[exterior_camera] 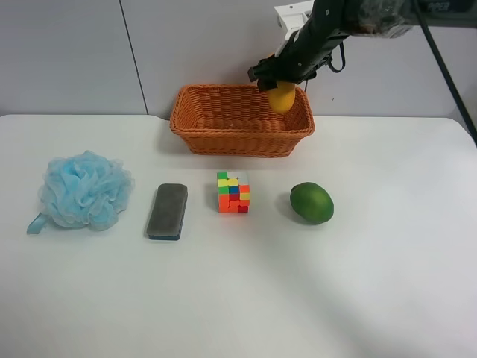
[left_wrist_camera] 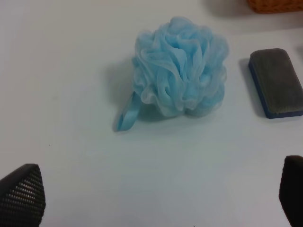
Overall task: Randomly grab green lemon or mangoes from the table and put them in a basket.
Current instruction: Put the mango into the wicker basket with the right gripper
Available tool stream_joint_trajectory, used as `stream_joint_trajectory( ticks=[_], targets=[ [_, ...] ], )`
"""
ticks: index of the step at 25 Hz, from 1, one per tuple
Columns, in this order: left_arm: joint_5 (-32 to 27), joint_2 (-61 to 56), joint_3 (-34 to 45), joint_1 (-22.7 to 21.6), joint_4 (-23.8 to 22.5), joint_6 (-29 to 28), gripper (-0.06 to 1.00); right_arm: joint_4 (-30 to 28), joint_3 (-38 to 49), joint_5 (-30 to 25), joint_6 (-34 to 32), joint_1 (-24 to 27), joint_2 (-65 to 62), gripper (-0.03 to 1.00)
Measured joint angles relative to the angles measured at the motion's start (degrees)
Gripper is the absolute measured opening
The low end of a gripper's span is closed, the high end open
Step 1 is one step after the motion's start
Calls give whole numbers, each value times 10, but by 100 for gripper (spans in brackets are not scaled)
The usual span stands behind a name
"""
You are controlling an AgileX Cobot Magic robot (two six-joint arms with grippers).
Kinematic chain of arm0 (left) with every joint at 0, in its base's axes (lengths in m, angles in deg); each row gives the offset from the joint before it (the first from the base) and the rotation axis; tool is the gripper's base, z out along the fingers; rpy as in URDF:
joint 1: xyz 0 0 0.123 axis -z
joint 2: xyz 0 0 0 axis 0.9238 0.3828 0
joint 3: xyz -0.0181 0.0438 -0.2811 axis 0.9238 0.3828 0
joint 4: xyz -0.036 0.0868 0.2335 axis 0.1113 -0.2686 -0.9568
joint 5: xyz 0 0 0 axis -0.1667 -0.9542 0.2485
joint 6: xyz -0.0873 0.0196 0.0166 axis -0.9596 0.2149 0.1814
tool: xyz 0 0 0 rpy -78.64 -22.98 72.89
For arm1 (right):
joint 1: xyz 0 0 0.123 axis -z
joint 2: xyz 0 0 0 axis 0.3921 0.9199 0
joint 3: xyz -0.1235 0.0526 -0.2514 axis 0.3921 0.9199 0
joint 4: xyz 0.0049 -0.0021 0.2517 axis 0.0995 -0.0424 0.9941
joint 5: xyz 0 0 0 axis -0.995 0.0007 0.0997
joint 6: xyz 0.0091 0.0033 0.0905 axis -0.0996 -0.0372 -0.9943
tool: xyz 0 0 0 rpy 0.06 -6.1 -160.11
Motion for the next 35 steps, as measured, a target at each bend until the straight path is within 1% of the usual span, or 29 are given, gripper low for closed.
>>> stream_joint_trajectory(
  ticks=[7, 15, 16, 17, 18, 20, 21, 23, 27, 30, 32, 35],
  targets=[
    [0, 0, 0, 0, 0, 0, 99, 0, 0, 27, 0, -2, 38, 62],
    [0, 0, 0, 0, 0, 0, 99, 0, 0, 34, 0, -4, 46, 62],
    [0, 0, 0, 0, 0, 0, 99, 0, 0, 35, 0, -4, 46, 65],
    [0, 0, 0, 0, 0, 0, 99, 0, 0, 36, 0, -4, 46, 76],
    [0, 0, 0, 0, 0, 0, 99, 0, -1, 36, 0, -5, 46, 84],
    [0, 0, 0, 0, 0, 0, 99, 0, 0, 36, 0, -5, 46, 93],
    [0, 0, 0, 0, 0, 0, 99, 0, -1, 32, 0, -5, 46, 96],
    [0, 0, 0, 0, 0, 0, 99, 0, -1, 25, 0, -5, 46, 98],
    [0, 0, 0, 0, 0, 0, 99, 0, -1, 20, 0, -5, 42, 99],
    [0, 0, 0, 0, 0, 0, 99, 0, -1, 2, 0, -5, 27, 99],
    [0, 0, 0, 0, 0, 0, 99, -1, -1, -20, 0, -5, 2, 99],
    [0, 0, 0, 0, 0, 0, 99, -7, -1, -77, 0, -5, -45, 99]
  ],
)
